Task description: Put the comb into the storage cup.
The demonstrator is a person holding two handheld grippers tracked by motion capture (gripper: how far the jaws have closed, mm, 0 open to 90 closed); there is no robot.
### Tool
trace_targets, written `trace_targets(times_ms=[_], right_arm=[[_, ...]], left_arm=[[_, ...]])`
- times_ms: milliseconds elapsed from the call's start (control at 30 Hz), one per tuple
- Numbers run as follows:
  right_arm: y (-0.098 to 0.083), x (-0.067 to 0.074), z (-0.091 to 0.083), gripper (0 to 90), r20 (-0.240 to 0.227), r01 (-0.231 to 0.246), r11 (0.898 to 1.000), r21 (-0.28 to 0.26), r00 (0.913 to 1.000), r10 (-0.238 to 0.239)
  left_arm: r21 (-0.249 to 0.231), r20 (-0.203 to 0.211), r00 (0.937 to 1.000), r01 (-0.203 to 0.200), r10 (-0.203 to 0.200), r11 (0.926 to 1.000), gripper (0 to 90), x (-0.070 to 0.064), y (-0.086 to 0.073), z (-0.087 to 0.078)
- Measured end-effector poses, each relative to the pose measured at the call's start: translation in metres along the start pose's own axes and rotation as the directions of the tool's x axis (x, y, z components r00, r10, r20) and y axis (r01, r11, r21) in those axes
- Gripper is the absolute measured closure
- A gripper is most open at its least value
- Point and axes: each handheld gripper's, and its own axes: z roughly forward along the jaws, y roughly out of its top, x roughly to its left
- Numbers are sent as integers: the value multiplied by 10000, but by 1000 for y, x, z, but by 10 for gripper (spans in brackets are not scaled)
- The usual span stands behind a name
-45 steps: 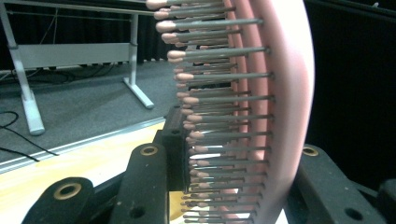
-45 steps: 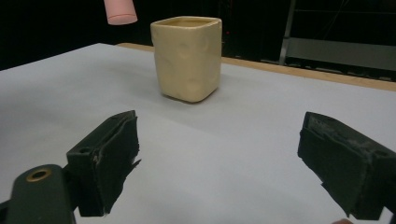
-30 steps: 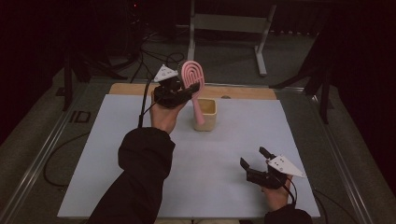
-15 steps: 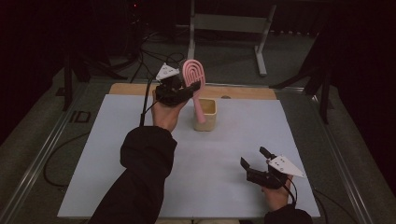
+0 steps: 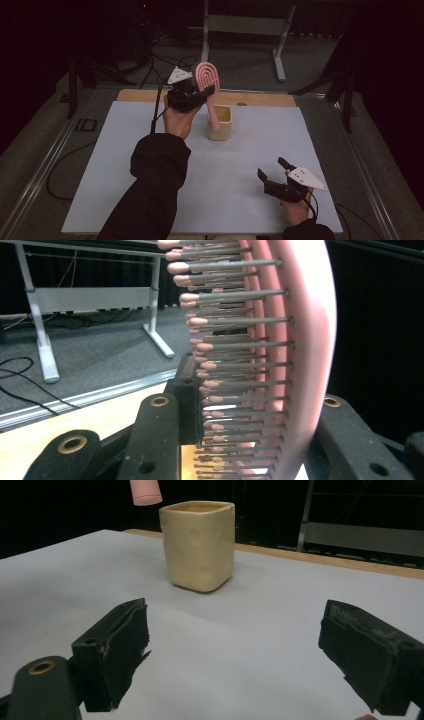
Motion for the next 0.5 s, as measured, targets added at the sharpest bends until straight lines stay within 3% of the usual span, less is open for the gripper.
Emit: trace_targets(times_ms=[500], right_arm=[[0, 0, 0, 123, 12, -54, 10000, 17, 10000, 54]], left_arm=[[-140, -35, 9997, 259, -260, 9996, 645, 2, -1, 7]])
